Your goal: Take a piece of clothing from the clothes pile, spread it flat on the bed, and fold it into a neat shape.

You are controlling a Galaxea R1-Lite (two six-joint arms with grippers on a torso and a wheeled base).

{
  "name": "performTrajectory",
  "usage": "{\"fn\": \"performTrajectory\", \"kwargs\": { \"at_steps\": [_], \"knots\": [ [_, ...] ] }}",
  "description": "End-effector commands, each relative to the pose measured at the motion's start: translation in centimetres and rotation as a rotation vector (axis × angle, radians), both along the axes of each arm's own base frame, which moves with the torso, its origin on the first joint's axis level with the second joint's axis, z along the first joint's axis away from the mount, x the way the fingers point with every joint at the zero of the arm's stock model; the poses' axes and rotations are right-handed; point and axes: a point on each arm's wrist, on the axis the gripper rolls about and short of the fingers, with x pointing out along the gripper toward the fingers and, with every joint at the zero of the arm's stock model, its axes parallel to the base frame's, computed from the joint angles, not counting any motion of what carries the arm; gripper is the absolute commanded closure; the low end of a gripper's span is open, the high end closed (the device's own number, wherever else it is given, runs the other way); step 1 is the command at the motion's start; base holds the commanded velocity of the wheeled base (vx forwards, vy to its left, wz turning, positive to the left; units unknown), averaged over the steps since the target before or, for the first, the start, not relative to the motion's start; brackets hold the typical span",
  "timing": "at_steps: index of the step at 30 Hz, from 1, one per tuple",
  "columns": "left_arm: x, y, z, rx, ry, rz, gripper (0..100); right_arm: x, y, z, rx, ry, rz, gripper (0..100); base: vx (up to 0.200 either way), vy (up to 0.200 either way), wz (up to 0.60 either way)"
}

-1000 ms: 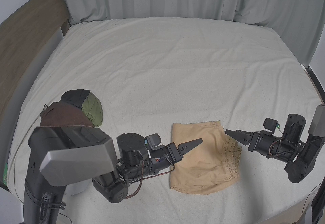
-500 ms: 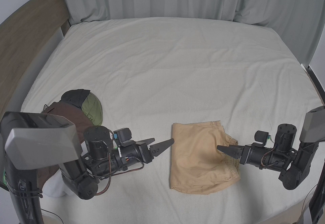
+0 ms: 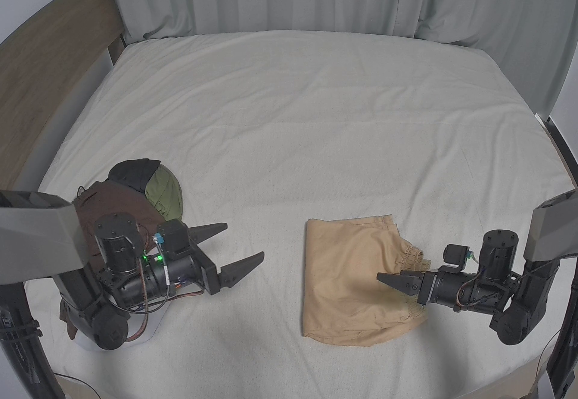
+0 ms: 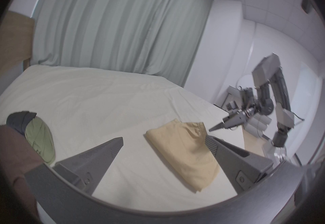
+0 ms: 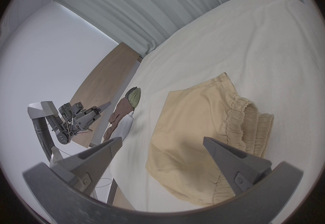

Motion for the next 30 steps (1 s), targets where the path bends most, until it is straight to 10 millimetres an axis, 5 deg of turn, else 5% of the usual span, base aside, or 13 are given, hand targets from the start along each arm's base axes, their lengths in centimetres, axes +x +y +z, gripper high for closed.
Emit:
{"fn": "performTrajectory", "kwargs": {
  "at_steps": [1,16,30],
  "knots": [
    [-1.5,2.7,0.4,0.053,-0.03,-0.03,0,-0.2,0.0,-0.4,-0.007,0.018,0.001,0,0.0,0.0,0.0],
    [0.3,8.6,0.9,0.103,-0.129,0.064,0,-1.7,-0.4,-5.1,-0.148,0.159,0.047,0,0.0,0.0,0.0],
    [-0.2,8.4,0.4,0.107,-0.104,0.051,0,-2.0,-0.3,-7.0,-0.198,0.211,0.046,0,0.0,0.0,0.0]
  ]
}}
